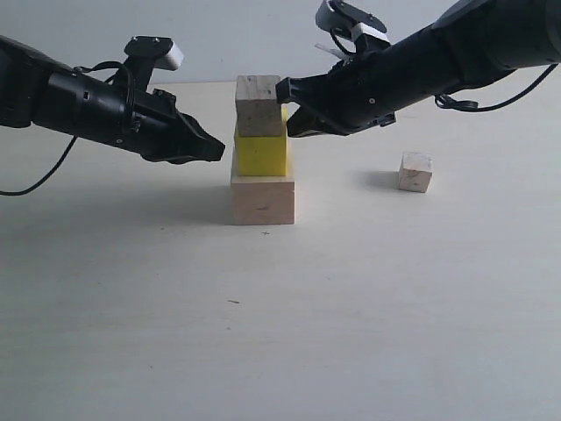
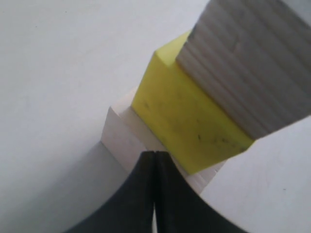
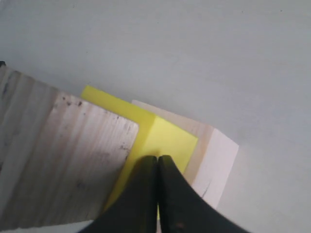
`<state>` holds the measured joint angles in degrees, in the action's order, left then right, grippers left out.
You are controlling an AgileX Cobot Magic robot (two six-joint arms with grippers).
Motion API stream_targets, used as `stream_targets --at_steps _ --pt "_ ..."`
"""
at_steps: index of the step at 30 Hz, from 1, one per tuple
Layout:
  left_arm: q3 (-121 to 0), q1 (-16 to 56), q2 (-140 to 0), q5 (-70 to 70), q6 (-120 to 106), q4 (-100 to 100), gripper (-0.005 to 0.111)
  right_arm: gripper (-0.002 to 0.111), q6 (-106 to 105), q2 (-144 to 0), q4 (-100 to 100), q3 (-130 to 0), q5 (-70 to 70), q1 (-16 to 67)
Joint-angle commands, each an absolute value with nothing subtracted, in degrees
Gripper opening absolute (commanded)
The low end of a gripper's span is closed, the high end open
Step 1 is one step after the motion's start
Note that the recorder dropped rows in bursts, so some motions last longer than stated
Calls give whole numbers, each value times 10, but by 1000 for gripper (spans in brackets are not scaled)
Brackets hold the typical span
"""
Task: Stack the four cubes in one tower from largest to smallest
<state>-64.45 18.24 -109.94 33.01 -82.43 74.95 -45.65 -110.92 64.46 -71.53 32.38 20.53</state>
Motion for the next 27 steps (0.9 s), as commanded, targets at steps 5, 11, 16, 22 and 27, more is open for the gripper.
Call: stream_targets --at_steps 5,11,16,22,27 --pt "-644 179 -1100 336 -827 755 0 0 -477 -1108 658 -719 331 203" --pt "-644 179 -1100 336 -827 755 0 0 -489 -1108 658 -719 331 203" --pt "-644 179 -1100 336 -827 755 0 0 -497 -1108 658 -719 331 203" --pt "-644 179 -1100 336 -827 755 0 0 -499 -1108 658 -719 331 203" --pt "-644 179 -1100 336 -827 755 0 0 -512 -1108 658 -719 329 203"
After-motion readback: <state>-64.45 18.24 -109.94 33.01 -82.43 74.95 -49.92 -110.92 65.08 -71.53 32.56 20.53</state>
